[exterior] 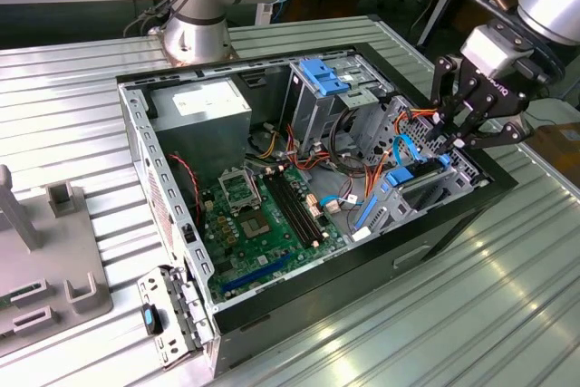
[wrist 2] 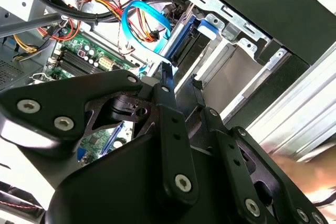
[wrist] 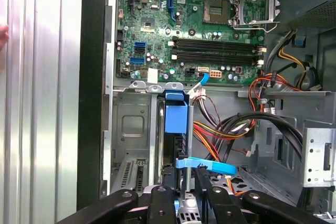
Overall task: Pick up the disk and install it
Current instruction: 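Insert the second disk wire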
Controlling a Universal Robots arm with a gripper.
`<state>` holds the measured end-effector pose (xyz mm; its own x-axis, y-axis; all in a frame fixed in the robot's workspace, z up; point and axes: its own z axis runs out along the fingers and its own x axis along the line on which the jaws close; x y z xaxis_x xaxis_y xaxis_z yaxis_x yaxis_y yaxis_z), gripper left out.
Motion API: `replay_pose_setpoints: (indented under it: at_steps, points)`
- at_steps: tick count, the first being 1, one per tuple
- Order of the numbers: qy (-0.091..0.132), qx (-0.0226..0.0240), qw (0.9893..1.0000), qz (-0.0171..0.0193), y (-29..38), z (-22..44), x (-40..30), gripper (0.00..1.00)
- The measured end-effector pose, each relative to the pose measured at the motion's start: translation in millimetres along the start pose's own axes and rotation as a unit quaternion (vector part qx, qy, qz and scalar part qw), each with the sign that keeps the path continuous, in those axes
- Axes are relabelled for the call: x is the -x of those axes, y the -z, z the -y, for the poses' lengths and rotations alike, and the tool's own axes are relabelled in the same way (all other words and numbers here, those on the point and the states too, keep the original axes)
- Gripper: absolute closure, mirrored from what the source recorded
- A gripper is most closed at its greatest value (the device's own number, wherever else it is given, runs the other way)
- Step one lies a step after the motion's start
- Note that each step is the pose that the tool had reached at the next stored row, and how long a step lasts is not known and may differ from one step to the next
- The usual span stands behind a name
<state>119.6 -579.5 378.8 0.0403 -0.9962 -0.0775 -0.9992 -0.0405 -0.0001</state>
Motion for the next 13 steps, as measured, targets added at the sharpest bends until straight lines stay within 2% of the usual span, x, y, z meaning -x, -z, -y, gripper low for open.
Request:
replay_pose_setpoints:
  at_steps: [6,8,11,12,13]
  points:
    - [0.004,0.0003,1.0000,0.0000,0.5,0.3,0.1,0.70]
    - [0.036,0.0028,0.9993,0.0000,0.5,2.1,0.0,0.70]
    - [0.074,0.0058,0.9972,0.0000,0.5,4.7,-0.1,0.70]
    - [0.095,0.0074,0.9954,-0.0001,0.5,4.8,-0.2,0.70]
    - [0.118,0.0092,0.9929,-0.0001,0.3,4.9,-0.2,0.70]
